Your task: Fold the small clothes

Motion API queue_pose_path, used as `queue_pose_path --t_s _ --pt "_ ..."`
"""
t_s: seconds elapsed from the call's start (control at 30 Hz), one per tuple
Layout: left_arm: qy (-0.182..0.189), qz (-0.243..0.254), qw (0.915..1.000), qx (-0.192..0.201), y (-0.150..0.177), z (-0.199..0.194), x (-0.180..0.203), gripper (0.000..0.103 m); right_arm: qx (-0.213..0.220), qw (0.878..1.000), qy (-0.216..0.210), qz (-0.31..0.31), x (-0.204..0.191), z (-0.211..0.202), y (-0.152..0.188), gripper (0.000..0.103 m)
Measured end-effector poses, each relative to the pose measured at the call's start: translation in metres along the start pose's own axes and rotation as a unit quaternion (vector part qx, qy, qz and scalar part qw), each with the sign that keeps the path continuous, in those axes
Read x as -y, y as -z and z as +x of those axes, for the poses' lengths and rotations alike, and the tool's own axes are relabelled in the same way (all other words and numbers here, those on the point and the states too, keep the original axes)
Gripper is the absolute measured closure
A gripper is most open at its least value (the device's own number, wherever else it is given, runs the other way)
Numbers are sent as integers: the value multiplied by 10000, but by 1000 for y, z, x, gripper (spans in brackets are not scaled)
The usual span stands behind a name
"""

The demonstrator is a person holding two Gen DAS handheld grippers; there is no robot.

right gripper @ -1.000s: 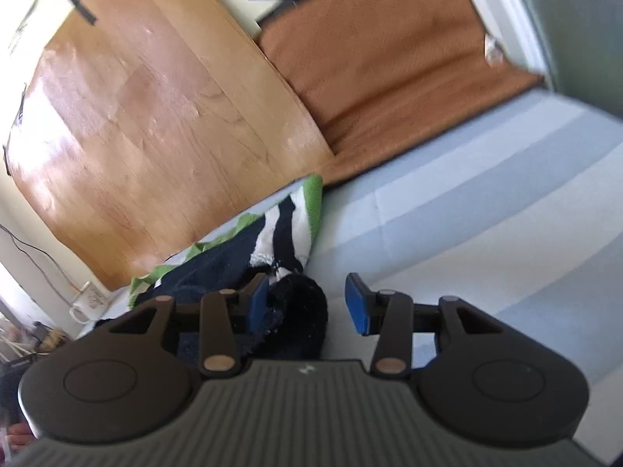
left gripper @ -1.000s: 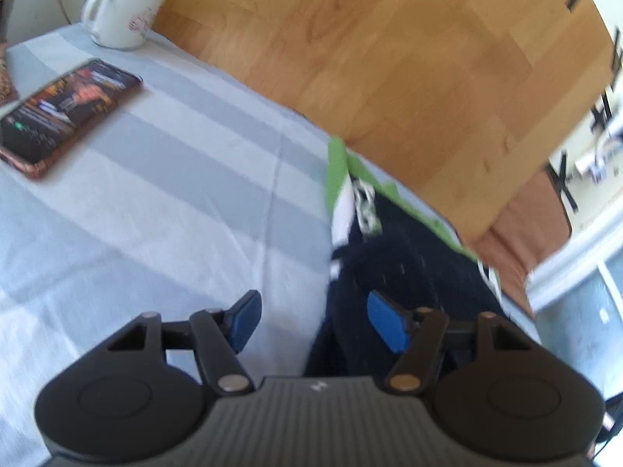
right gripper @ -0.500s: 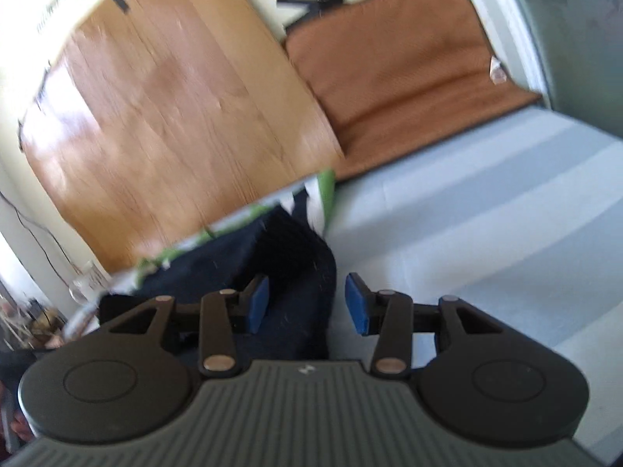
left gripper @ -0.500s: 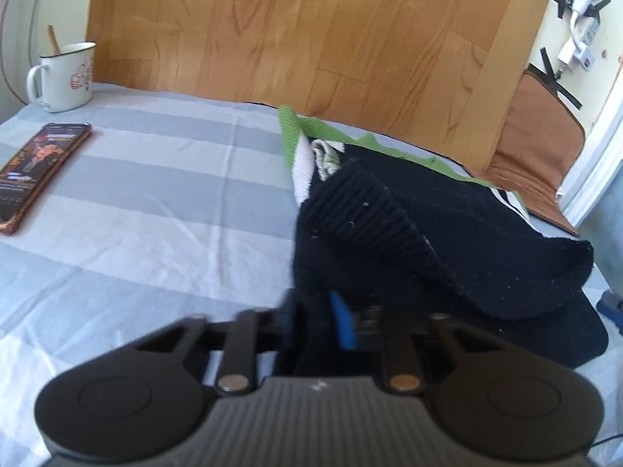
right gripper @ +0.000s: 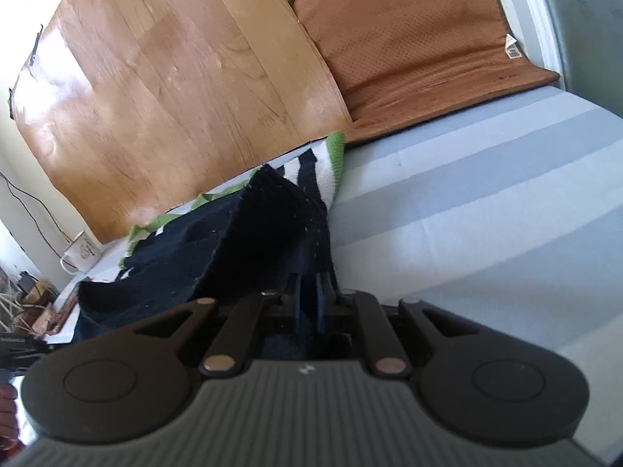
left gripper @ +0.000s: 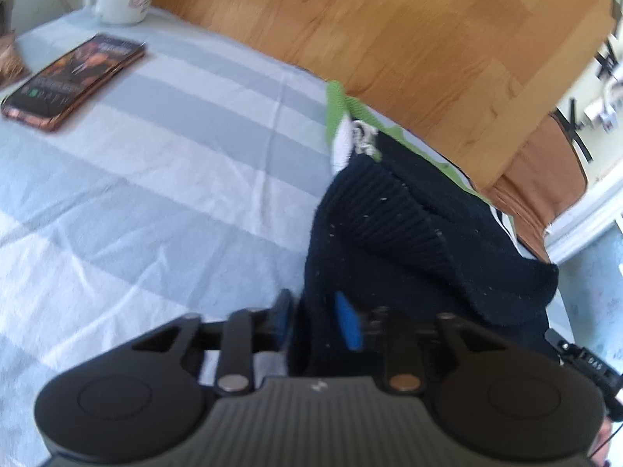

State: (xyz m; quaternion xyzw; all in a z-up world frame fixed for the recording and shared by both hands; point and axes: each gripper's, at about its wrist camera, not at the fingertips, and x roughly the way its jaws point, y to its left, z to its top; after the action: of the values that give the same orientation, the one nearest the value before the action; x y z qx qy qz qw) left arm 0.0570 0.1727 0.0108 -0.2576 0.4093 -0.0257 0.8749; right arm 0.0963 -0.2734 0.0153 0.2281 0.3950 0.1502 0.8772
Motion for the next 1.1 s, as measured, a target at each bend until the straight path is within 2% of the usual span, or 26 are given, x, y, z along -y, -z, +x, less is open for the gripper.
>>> queue_pose_path --t_s 0.03,0.07,0.1,0.17,0.2,0.27,0.33,0.43,0.5,0.53,0.57,0.6,0.63,0.67,0.7,0.77,0.83,0.9,1.0,1.1 --pt "-37 75 10000 32 1 0 3 64 1 10000 -8 23 1 -4 0 85" --pt "-94 156 9998 70 1 -1 5 64 13 10000 -18 33 1 -7 1 76" --pt "-150 236 9996 97 2 -1 8 64 17 10000 -28 15 1 -8 2 73" --pt "-177 307 9993 84 4 -1 10 67 -78 9999 73 -31 0 -6 6 73" --pt "-185 337 9992 57 6 -1 11 68 -150 9999 86 -10 0 -4 7 81" --pt "-262 457 9986 1 8 -1 15 90 -149 9998 -77 58 1 -6 10 94" --pt "-257 649 9976 29 12 -8 21 95 -77 9999 -95 9 -2 -18 11 94" --pt "-136 841 9962 -187 19 -21 20 95 -160 9997 -137 -153 -4 -41 17 95" --pt "-211 923 9948 -383 28 -21 17 95 -358 9991 -60 -205 -3 -47 27 94" --pt "-205 996 9942 -355 32 -21 17 94 -476 9987 19 -196 0 -46 31 94" --pt "-244 1118 9929 -310 34 -22 19 92 -556 9981 136 -209 2 -44 35 90" --pt "-294 1171 9923 -295 33 -23 22 90 -526 9982 206 -216 4 -44 36 78" --pt "-324 1162 9924 -245 31 -25 22 86 -395 9986 293 -198 5 -47 33 72" --pt "-380 1177 9923 -109 28 -30 23 78 -202 9988 394 -186 5 -52 28 69" --pt "-473 1223 9913 101 25 -37 24 75 65 9989 404 -208 4 -59 21 69" --pt "-535 1304 9892 401 17 -47 27 76 314 9990 140 -298 -2 -66 9 70" --pt "-443 1304 9895 428 7 -47 32 76 172 9984 -80 -540 -14 -59 2 71" --pt "-409 1465 9879 319 5 -39 41 79 -148 9960 -208 -860 -25 -43 3 73" --pt "-338 1792 9832 -88 7 -12 57 84 -669 9892 -278 -1272 -35 -6 7 79" --pt "-204 1940 9804 -264 4 18 77 84 -936 9857 -655 -1235 -42 35 3 80"
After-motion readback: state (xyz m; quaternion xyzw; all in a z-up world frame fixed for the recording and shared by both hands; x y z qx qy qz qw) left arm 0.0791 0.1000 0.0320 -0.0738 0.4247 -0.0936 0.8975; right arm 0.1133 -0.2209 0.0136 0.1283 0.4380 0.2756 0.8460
